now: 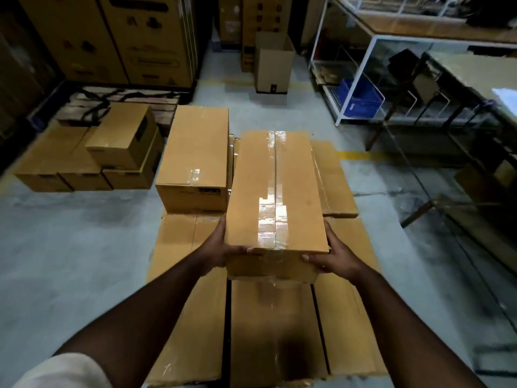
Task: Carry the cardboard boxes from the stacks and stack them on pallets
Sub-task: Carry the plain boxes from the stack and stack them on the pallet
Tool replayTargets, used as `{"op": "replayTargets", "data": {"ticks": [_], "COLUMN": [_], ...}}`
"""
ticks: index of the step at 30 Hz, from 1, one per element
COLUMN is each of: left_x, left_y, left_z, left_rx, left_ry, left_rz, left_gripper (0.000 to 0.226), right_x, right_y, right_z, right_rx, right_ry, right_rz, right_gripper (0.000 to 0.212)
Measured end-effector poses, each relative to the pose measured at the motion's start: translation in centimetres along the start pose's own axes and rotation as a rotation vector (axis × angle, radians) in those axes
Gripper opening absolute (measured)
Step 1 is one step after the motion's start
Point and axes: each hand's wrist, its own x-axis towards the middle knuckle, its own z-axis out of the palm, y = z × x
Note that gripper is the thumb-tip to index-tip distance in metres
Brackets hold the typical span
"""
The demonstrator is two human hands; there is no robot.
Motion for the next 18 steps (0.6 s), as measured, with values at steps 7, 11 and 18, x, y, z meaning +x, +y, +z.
{"op": "replayTargets", "data": {"ticks": [7, 11, 18], "left_x": [8.5, 14.9, 25.3], "left_y": [1.4, 1.9, 1.0], "left_z": [-0.3, -1.2, -4.6], "left_rx": [-0.036, -0.051, 0.007], "left_ry": [0.105, 0.158, 0.240], "left_rz": [-0.022, 0.014, -0.011], "left_gripper": [0.119, 0.110, 0.124], "right_x": [10.6, 18.4, 30.1], "right_y": [1.4, 1.0, 3.8], "right_z": [-3.4, -5.2, -4.4], "right_rx": [0.048, 0.106, 0.136], "right_ry": [-0.050, -0.026, -0.077], "right_rz": [-0.047, -0.044, -0.044], "right_gripper": [0.119, 0.116, 0.106]}}
